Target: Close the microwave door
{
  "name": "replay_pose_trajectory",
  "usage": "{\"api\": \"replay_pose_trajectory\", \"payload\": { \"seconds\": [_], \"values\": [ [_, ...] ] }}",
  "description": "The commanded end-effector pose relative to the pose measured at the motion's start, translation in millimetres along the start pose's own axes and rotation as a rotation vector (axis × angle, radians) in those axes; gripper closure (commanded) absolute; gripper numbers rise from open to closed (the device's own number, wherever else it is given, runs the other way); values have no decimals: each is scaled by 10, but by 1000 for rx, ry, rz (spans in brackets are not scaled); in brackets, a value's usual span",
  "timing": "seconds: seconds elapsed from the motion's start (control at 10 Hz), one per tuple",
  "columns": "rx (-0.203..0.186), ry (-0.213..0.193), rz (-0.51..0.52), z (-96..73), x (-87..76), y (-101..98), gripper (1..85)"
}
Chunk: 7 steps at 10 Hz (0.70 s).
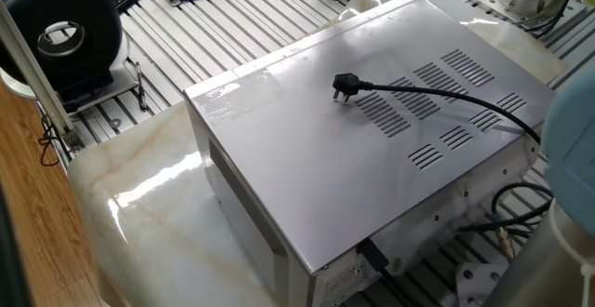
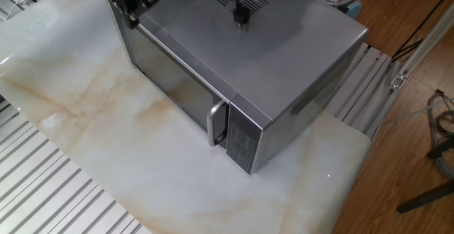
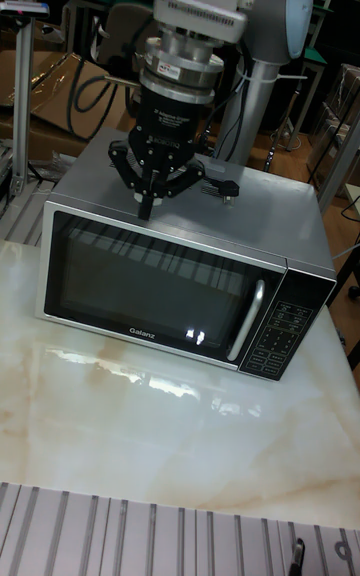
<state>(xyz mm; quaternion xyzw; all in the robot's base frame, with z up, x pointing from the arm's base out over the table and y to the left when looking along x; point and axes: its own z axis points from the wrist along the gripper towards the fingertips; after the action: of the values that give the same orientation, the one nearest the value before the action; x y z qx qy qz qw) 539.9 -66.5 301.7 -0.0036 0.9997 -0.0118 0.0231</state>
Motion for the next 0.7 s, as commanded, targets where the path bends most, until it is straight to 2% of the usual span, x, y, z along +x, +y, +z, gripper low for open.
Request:
{"api": "replay_pose_trajectory", "payload": {
  "seconds": [0.0, 0.2, 0.4, 0.6],
  "values": [
    [-21, -42, 63, -69, -21, -115, 847],
    [-23, -48, 71, -91, -7, -135, 847],
    [-53, -57, 69, -75, -21, -42, 847],
    [-58, -61, 66, -80, -27, -25, 847]
  ]
}}
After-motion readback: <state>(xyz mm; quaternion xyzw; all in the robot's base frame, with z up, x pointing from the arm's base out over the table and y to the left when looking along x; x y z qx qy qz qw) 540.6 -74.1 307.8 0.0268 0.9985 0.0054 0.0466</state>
